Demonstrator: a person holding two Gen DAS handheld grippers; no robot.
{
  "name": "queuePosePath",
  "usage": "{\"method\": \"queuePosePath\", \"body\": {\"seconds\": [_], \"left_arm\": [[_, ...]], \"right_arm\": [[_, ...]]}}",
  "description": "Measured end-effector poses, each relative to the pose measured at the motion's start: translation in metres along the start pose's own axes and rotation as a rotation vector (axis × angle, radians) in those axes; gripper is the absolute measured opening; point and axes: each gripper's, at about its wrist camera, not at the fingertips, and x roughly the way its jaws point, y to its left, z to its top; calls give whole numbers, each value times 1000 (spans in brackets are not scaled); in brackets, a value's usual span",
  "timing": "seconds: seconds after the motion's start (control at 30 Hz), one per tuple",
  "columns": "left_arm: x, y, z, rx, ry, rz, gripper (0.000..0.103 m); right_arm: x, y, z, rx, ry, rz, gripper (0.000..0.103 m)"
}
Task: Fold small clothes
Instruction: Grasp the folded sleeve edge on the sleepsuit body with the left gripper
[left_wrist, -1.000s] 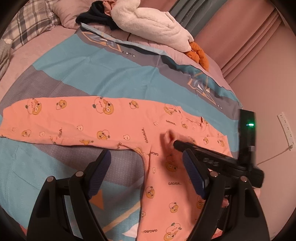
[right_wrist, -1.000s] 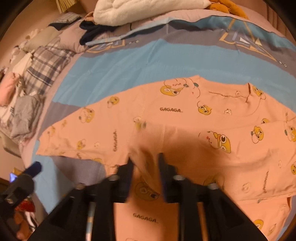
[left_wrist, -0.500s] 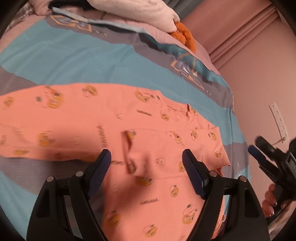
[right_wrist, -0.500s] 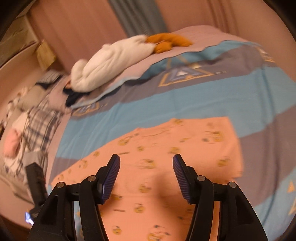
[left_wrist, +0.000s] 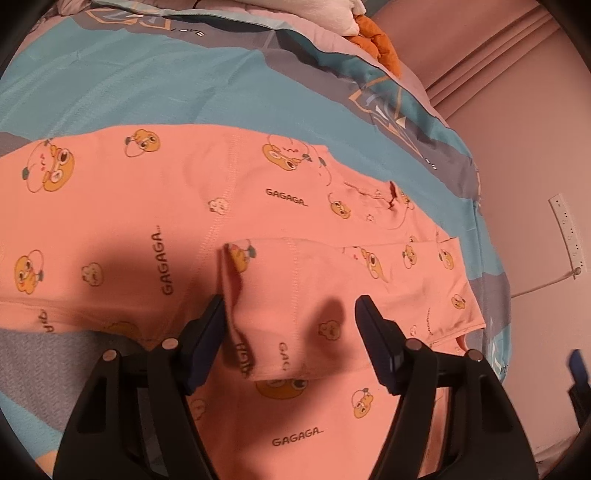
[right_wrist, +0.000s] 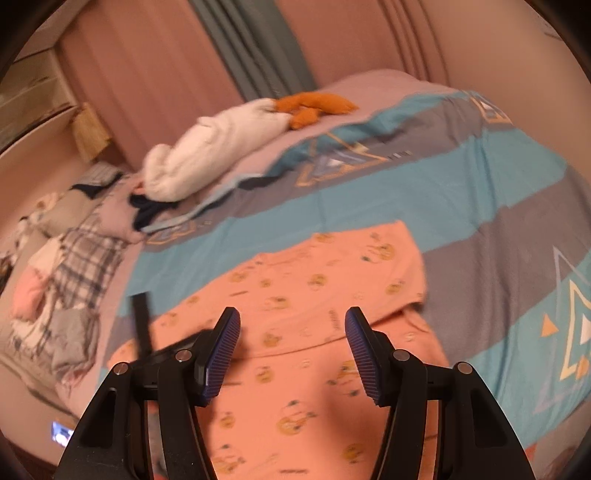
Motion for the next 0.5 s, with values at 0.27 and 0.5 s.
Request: {"method": "queuePosePath", "body": {"seconds": [0.27,0.5], "left_arm": [[10,-6,0,-3,30,3,4],[-23,-15,10,5,-64,7,5]], "right_arm": [[-21,40,7,-102,-105,84,59],[12,4,12,-58,-70,-101,59]]}}
